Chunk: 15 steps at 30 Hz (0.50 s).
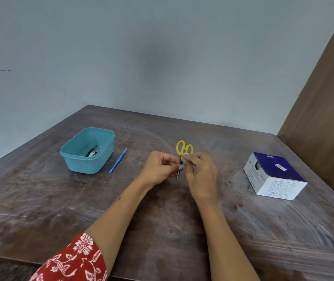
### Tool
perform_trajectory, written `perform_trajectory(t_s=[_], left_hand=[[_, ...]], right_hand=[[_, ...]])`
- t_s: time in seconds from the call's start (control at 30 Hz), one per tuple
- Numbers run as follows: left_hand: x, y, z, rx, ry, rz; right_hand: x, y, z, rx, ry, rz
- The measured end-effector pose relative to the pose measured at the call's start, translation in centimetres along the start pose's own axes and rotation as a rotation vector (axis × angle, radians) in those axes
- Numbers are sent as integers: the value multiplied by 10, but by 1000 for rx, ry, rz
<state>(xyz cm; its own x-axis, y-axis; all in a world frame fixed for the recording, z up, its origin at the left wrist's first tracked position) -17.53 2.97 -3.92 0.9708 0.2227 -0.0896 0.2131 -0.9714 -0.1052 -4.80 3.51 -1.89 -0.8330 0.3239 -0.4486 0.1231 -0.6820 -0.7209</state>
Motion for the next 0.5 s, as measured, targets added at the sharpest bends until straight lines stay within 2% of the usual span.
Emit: perform_trajectory(t_s=[0.1, 0.27, 0.5], left_hand=[[0, 0, 0, -11, 2, 29], [6, 5, 0, -58, -7, 137], [0, 2, 1, -35, 19, 46]], right_hand=[[1, 0, 1, -2, 21, 10], [-7, 0, -3, 38, -3, -117], [1, 2, 7, -62, 27, 14]])
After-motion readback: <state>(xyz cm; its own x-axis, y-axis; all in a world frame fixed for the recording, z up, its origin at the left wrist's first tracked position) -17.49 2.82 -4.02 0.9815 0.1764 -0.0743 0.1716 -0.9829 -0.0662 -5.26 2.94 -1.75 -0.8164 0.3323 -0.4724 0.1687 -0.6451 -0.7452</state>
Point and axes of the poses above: each hand's wrist, its own y-axis away from the middle knuckle, its own x-axis out of the palm, z = x × y, the point moved 4 cm from there along -y, towards the middle knuckle, and after that the axes turned 1 degree about -z, right-handed, at the moved point
